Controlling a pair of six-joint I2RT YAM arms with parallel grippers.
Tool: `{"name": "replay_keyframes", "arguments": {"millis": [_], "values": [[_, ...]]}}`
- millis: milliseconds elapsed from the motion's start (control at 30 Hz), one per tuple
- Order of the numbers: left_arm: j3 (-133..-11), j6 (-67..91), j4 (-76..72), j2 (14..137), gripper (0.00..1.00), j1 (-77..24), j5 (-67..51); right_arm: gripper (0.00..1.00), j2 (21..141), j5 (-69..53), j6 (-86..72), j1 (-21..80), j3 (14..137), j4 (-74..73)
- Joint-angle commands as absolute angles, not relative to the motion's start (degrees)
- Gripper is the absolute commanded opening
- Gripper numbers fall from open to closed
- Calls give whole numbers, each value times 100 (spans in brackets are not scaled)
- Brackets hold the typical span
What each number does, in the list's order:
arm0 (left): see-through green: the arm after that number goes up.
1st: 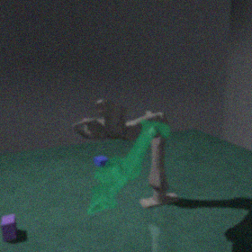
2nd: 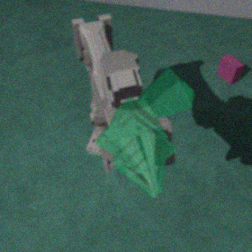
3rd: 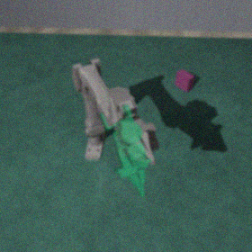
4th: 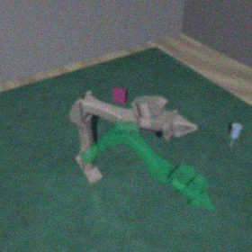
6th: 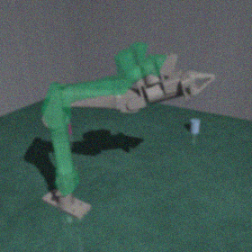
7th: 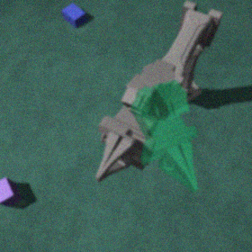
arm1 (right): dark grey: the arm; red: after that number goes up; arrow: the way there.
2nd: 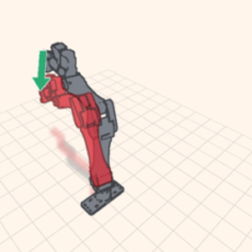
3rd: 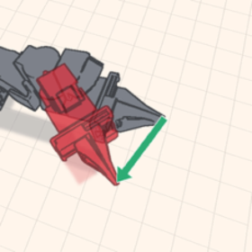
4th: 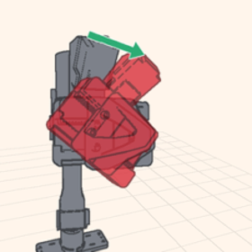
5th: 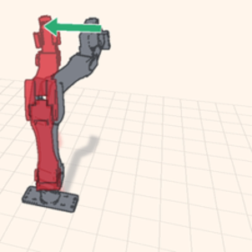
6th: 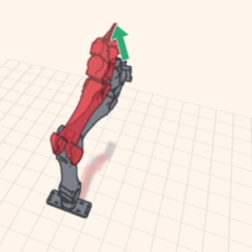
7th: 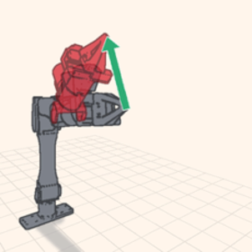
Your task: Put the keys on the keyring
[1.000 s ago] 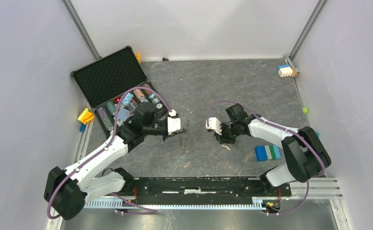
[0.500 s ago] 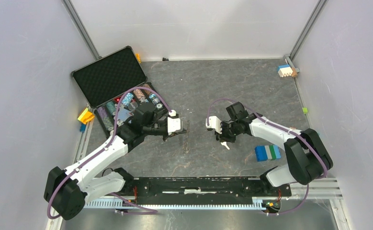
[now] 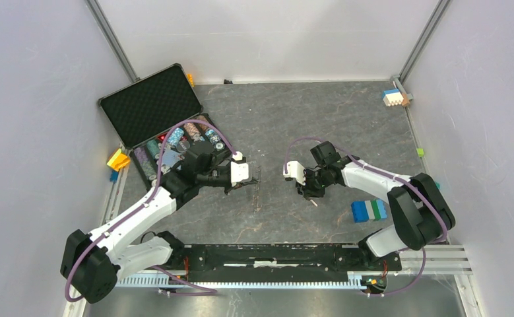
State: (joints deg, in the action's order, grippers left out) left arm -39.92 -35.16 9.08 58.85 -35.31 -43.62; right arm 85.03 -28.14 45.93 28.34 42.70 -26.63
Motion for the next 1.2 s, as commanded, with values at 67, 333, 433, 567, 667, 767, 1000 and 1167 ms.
{"name": "replay_keyframes", "arguments": {"millis": [67, 333, 433, 567, 667, 767, 1000, 1167], "values": [[-4014, -3488, 663, 5809, 2, -3496, -4491, 15, 8371, -2814, 4667, 2768, 4360, -2652], [-4015, -3489, 668, 5804, 2, -3499, -4479, 13, 8254, -2858, 4676, 2730, 4300, -2705], [-4005, -3511, 667, 5814, 2, -3494, -4482, 12, 8222, -2892, 4676, 2733, 4289, -2716], [-4004, -3516, 668, 5809, 2, -3497, -4481, 11, 8205, -2945, 4683, 2725, 4272, -2759], [-3997, -3521, 667, 5800, 2, -3494, -4482, 11, 8188, -2945, 4685, 2722, 4239, -2760], [-3993, -3518, 668, 5804, 2, -3496, -4484, 12, 8185, -2947, 4693, 2724, 4206, -2760], [-3993, -3519, 668, 5790, 2, -3494, -4489, 14, 8147, -2911, 4720, 2696, 4148, -2759], [-3993, -3512, 668, 5788, 2, -3493, -4481, 15, 8132, -2901, 4737, 2680, 4131, -2768]]}}
